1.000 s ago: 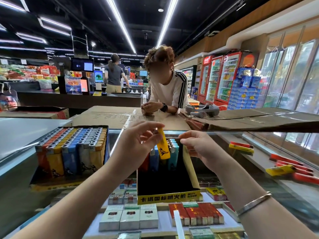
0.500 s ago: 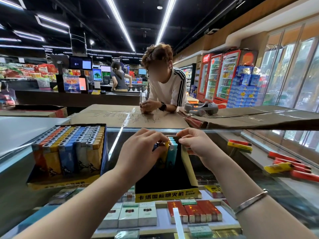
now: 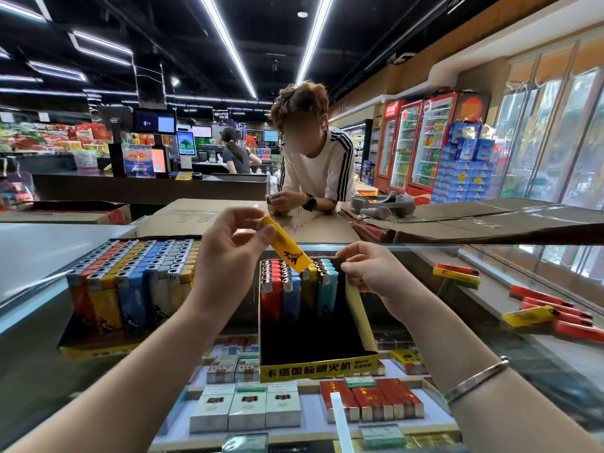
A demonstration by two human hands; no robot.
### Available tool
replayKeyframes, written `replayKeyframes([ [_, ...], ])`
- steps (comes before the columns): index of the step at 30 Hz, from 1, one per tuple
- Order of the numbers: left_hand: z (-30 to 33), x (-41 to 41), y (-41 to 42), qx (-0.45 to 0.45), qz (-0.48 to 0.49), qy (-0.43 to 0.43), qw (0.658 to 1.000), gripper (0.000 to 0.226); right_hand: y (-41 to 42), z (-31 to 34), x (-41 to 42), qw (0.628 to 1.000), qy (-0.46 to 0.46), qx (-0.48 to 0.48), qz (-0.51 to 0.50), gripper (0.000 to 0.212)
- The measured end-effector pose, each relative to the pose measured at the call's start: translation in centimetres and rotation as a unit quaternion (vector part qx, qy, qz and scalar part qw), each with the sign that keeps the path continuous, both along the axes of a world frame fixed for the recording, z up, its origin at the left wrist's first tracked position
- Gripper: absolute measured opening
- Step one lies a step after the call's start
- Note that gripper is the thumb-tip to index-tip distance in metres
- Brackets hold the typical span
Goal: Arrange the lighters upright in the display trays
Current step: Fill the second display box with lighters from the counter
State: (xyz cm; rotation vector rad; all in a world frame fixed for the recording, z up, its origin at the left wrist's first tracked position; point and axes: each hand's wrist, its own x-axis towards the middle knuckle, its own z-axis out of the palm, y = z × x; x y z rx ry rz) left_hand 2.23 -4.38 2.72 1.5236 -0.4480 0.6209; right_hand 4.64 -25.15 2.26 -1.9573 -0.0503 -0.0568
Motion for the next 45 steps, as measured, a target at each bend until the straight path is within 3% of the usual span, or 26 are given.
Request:
replayKeyframes([
  [5,0.0,-0.2,-0.5,-0.044,0.031,-0.03,0.998,0.023,0.0,-0.1,0.1,1.0,-0.002,-0.002,0.0,0.015],
  [8,-0.3,-0.3,-0.9,-0.02,0.052,-0.063,0.996,0.026,0.1,-0.1,0.2,1.0,-0.016,-0.006,-0.004,0.018],
  [11,-0.9,-0.5,-1.6,0.114,0.08,-0.124,0.982,0.024,0.1,-0.2,0.2,1.0,-0.022,-0.012,-0.003,0.02],
  [14,-1.8,-0.5,-2.6,0.274,0.13,-0.194,0.933,0.031,0.0,-0.2,0.3,1.0,-0.021,-0.015,-0.002,0.018],
  [19,-2.6,-0.2,-2.9,0.382,0.149,-0.21,0.887,0.025,-0.2,-0.2,0.2,1.0,-0.019,-0.018,0.004,0.016],
  [24,-2.9,0.6,-2.5,0.412,0.173,-0.172,0.878,0.02,-0.3,-0.2,0.4,1.0,-0.017,-0.017,0.004,0.017],
  [30,-2.6,1.1,-1.7,0.418,0.08,-0.097,0.9,0.025,-0.3,-0.3,0.6,1.0,-0.016,-0.014,0.003,0.017],
  [35,-1.6,1.6,0.3,0.422,-0.119,0.088,0.894,0.052,-0.3,-0.4,0.6,1.0,-0.011,-0.013,-0.001,0.017],
  [41,-2.2,2.2,0.2,0.361,-0.12,0.095,0.92,0.082,-1.1,0.1,0.3,0.999,-0.022,-0.011,-0.032,0.021],
  [45,-3.9,2.8,-0.7,0.314,-0.137,0.162,0.925,0.095,-1.6,-0.1,0.4,0.995,-0.048,-0.051,-0.068,0.022],
])
